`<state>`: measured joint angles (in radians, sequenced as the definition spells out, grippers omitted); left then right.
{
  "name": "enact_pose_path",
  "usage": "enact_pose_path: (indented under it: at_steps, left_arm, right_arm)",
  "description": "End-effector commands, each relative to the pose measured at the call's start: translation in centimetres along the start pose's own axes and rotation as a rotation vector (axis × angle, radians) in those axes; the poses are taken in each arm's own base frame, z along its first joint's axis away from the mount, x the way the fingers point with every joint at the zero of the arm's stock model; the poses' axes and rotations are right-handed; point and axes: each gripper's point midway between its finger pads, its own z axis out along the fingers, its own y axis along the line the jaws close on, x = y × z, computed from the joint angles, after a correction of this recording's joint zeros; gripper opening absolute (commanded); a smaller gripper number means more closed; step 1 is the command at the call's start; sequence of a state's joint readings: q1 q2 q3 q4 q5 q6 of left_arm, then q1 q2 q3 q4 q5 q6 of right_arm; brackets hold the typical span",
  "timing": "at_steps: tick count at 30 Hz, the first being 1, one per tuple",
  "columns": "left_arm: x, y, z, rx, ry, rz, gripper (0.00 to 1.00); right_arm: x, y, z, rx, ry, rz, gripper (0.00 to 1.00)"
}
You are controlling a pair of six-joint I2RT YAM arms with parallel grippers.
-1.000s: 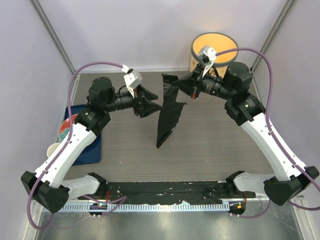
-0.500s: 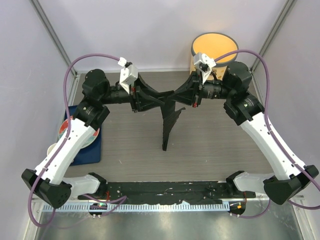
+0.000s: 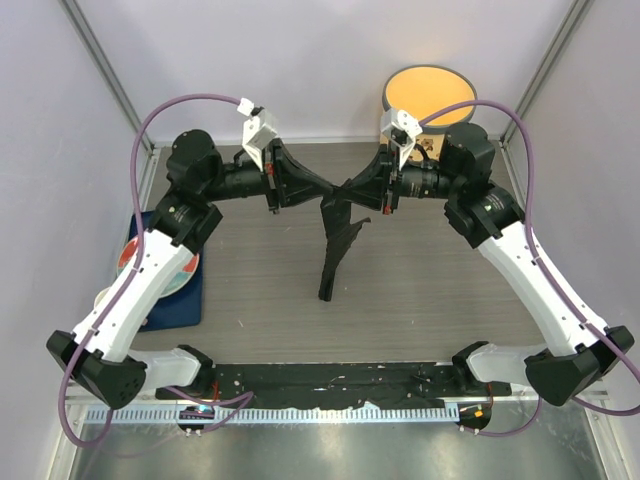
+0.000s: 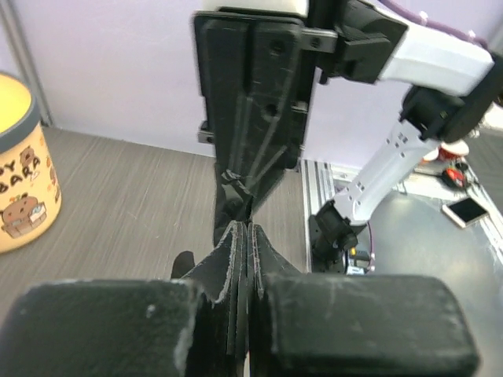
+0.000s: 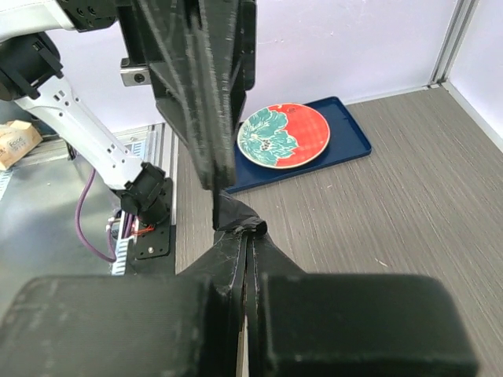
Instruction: Put the trash bags into the trash bin
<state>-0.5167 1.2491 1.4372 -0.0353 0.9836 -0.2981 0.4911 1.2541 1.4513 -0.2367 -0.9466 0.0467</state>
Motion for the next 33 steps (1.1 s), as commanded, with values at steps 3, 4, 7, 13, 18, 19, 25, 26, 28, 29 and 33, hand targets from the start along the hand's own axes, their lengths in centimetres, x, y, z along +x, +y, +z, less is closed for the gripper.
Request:
enact_pose_path:
  at_steps: [3,4,7,13,18,19,25,26,28,29,33]
  left_arm:
    - [-0.8,3.0,0.7,-0.163,-0.109,-0.240,0.00]
    - [-0.8,3.2,0.8,-0.171,-0.129,-0.303,0.00]
    - [0.6,4.0,0.9,-0.196,-0.110,-0.349,0.00]
    - [4.4,2.7,0.3,-0.139,0.001,-0.294,0.00]
    - [1.7,1.2,0.3,-0.055,-0.059,-0.190,0.00]
    - [0.1,0.8,0.5,-0.040,-0.079,-0.156,0.00]
    - [0.3,0.9,-0.6,-0.032,-0.039,-0.121,0.19]
    - [0.7,0.1,-0.9,-0.005,-0.022,-0.104,0.29]
    - [2.0,0.2,-1.3,-0.011,0.007,-0.078,0.50]
    - [2.2,0.2,-1.3,-0.011,0.011,-0.073,0.53]
    - [3.0,1.3,-0.9,-0.020,0.031,-0.099,0.54]
  right_arm:
    - [-2.5,0.8,0.0,-0.007,-0.053,-0.090,0.01]
    - [-2.5,0.8,0.2,-0.015,-0.051,-0.089,0.01]
    - [-3.2,1.1,0.2,-0.022,-0.065,-0.100,0.01]
    - [-4.6,-0.5,-0.8,0.062,-0.098,-0.138,0.01]
    - [-3.6,-0.9,-0.8,0.064,-0.075,-0.119,0.01]
    - [-2.7,-0.9,-0.8,0.059,-0.054,-0.097,0.01]
    - [-1.9,-0.8,-1.0,0.050,-0.029,-0.120,0.01]
    - [-2.1,-0.6,-1.0,0.047,-0.030,-0.123,0.01]
    - [-2.3,-0.5,-1.1,0.044,-0.034,-0.127,0.01]
    - [-2.4,-0.4,-1.1,0.041,-0.035,-0.129,0.01]
    - [-2.4,0.0,-1.1,0.020,-0.040,-0.113,0.01]
